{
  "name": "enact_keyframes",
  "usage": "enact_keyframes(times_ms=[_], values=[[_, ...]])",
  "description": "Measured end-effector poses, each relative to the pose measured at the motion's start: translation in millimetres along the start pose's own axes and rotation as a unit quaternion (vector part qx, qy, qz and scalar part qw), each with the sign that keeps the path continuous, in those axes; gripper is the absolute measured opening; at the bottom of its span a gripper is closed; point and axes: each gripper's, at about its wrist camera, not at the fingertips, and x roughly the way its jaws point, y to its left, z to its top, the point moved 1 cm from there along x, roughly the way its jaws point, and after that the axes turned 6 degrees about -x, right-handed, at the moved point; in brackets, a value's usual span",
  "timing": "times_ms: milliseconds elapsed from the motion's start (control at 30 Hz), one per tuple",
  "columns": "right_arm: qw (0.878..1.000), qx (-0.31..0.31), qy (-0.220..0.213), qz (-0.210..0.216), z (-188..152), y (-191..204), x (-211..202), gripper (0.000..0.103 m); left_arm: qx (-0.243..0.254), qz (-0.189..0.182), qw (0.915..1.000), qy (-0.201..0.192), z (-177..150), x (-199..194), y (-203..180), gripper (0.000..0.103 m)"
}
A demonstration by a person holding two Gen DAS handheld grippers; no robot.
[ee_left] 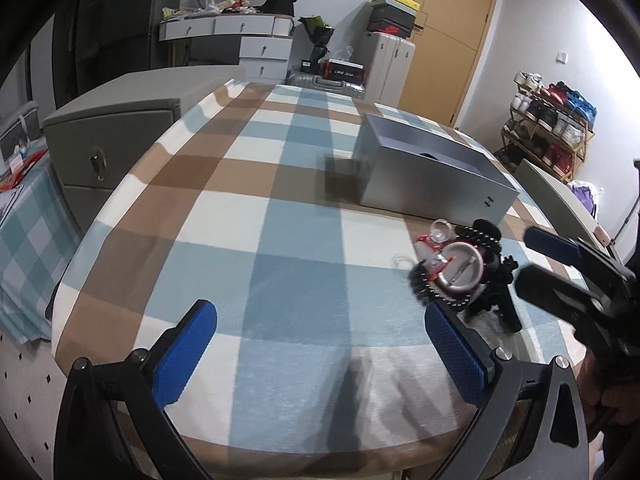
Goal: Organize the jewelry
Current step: 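Reach the right tool to the pile and grasp a small red item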
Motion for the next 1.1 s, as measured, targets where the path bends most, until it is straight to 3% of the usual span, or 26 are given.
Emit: enact_keyframes(times_ms=[133,267,533,767,933,1100], values=[[0.999,-0.017,0.018,0.024,10,7,23,0.064,-0.016,0.003,0.9999,-0.002,-2,-3,13,0.101],[0.998,-0.031,0.04,0.032,15,14,45,0.05,-0.039,0.002,0.9992,-0.001,-2,-7,26,0.101],[0.995,-0.053,0.086,-0.017,14,15,68,0.005,-0.062,-0.003,0.9981,0.002,1,-7,36,0.101],[0.998,-0.026,0.046,-0.016,18,5,45,0.004,-0.045,-0.011,0.9989,0.008,6,-6,27,0.101],[1.0,0.019,-0.013,-0.001,23,-16,7,0.004,-0.004,-0.01,0.9999,0.013,16,-1,3,0.102],[0.997,0.055,-0.044,-0.009,20,-38,-24,0.004,0.043,-0.005,0.9987,0.027,26,17,-25,0.102]])
